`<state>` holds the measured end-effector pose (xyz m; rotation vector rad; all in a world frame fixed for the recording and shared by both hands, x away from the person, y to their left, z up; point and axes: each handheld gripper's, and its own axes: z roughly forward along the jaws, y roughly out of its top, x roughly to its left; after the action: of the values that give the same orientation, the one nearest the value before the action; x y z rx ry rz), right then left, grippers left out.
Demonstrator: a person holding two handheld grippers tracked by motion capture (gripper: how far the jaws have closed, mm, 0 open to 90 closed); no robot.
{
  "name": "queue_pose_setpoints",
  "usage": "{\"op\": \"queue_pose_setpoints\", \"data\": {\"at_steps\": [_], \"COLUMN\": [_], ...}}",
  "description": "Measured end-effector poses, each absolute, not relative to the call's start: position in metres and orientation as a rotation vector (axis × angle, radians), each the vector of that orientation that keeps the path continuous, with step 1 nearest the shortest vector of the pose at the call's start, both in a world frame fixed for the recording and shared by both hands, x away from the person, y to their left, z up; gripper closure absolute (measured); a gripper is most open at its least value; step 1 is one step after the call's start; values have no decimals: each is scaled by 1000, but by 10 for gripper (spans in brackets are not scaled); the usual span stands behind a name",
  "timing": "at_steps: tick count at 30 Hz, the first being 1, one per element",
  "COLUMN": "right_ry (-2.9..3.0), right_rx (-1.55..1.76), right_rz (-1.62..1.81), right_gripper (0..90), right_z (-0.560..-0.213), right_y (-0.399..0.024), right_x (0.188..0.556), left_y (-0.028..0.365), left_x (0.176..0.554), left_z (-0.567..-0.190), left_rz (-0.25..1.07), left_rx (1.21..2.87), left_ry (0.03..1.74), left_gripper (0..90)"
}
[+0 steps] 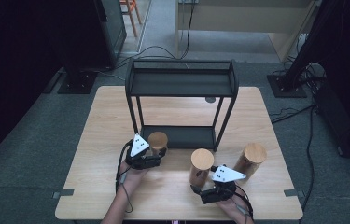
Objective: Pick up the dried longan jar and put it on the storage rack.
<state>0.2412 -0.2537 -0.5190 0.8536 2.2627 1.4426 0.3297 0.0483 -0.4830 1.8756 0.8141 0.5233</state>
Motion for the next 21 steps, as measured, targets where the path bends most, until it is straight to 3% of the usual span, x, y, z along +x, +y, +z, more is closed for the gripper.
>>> {"op": "queue_pose_setpoints", "data": {"at_steps": [21], "right_ry": [2262], "right_rx": [855], "right_rz": [1447], "right_gripper": [62], "right_z": [-519], "right_y": [-254], "right_x": [241], "left_y": [43], "left_x": [337], "left_z": [-483], "left_rz": [529], "left_rx": [1884], "left_ry": [819], "left_gripper": [262]}}
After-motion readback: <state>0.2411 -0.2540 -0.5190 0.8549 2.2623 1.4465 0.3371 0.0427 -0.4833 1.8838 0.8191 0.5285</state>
